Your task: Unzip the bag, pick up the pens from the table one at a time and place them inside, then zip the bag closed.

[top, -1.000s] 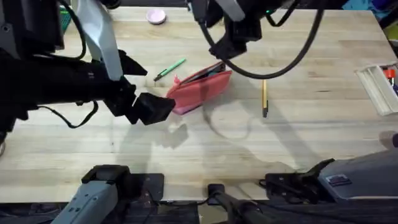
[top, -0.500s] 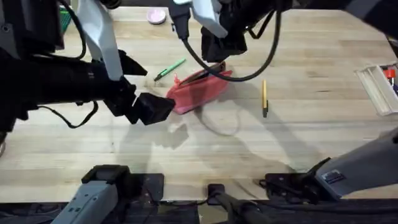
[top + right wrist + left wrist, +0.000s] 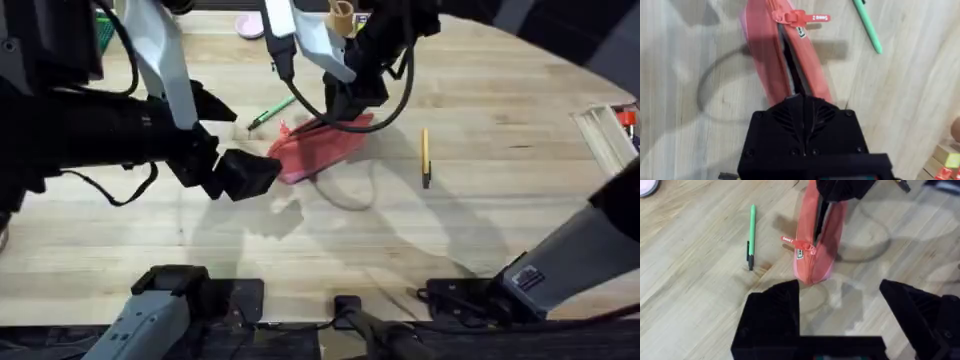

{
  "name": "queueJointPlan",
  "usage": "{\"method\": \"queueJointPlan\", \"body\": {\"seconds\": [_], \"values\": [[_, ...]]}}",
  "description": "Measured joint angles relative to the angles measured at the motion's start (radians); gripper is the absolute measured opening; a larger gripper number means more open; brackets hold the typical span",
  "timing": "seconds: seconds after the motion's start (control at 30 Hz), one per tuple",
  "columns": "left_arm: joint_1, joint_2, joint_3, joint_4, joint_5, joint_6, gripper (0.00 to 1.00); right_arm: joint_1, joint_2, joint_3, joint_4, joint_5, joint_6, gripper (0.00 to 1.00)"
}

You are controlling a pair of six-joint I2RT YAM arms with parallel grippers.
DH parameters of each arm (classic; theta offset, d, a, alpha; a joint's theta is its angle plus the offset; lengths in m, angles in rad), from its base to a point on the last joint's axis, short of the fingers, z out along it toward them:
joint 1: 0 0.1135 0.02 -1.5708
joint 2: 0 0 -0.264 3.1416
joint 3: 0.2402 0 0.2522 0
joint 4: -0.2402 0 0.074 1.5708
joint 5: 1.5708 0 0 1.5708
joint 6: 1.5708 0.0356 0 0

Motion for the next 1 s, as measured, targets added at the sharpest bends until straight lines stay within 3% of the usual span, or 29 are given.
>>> {"method": "queueJointPlan", "body": {"seconds": [0.6, 1.0], "values": [[0.0, 0.0, 0.0, 0.0, 0.0, 0.0, 0.995, 0.012, 0.131, 0.0, 0.024, -0.023, -0.002, 0.031], [0.0, 0.0, 0.0, 0.003, 0.0, 0.0, 0.996, 0.018, 0.139, 0.0, 0.026, -0.022, -0.002, 0.032]]}}
